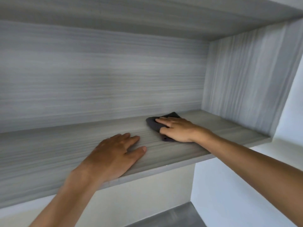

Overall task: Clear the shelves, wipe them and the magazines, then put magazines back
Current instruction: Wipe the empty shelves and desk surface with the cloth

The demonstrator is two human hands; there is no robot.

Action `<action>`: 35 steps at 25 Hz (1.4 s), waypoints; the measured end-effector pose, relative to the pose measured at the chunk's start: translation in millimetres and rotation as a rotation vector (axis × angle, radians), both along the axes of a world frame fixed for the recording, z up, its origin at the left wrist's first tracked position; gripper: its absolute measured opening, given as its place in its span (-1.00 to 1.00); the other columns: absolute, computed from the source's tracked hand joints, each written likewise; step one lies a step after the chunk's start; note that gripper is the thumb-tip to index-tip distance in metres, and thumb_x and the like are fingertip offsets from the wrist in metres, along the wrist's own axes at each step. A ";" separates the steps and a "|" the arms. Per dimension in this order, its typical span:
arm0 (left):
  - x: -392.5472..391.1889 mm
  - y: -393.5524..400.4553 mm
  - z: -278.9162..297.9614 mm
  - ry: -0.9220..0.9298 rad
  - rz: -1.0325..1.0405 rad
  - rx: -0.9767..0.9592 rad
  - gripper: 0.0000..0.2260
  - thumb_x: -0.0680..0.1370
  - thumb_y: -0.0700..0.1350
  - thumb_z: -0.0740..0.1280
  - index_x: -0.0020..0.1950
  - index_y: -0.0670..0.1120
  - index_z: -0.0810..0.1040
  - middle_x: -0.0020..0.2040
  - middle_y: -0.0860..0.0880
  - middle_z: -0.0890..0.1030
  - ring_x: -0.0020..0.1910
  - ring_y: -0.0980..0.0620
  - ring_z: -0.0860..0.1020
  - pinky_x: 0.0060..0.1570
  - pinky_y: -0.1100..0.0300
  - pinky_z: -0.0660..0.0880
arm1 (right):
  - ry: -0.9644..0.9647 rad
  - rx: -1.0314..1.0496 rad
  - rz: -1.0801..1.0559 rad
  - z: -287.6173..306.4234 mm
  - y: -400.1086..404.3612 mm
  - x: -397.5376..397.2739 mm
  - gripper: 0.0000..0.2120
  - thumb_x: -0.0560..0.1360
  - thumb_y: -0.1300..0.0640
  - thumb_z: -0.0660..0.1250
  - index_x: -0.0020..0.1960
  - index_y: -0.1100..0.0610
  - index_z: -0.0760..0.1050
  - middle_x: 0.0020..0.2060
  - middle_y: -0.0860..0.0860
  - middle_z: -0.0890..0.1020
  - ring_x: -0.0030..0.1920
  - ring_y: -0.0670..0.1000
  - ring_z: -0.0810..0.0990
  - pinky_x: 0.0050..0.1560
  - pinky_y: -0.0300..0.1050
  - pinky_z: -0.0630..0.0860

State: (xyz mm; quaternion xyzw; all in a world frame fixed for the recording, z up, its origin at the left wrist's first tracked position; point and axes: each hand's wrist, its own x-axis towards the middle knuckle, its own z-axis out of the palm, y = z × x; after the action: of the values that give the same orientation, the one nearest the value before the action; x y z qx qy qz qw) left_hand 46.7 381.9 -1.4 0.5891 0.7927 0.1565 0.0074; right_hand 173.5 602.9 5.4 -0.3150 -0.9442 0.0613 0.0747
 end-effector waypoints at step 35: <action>-10.1 3.4 -4.4 -0.111 0.030 0.054 -0.47 0.51 0.35 0.12 0.48 0.28 0.31 0.54 0.22 0.22 0.53 0.15 0.18 0.48 0.22 0.04 | 0.076 0.069 0.107 -2.6 -26.2 53.3 -0.47 0.61 -0.30 0.08 0.56 -0.24 0.17 0.57 -0.22 0.16 0.56 -0.11 0.10 0.43 -0.17 0.07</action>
State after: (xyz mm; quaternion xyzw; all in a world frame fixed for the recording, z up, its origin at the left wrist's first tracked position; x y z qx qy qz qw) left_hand 36.6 385.3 -5.8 0.5676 0.7953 0.2104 0.0330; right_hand 226.9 576.7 2.8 -0.2586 -0.9577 0.0447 0.1180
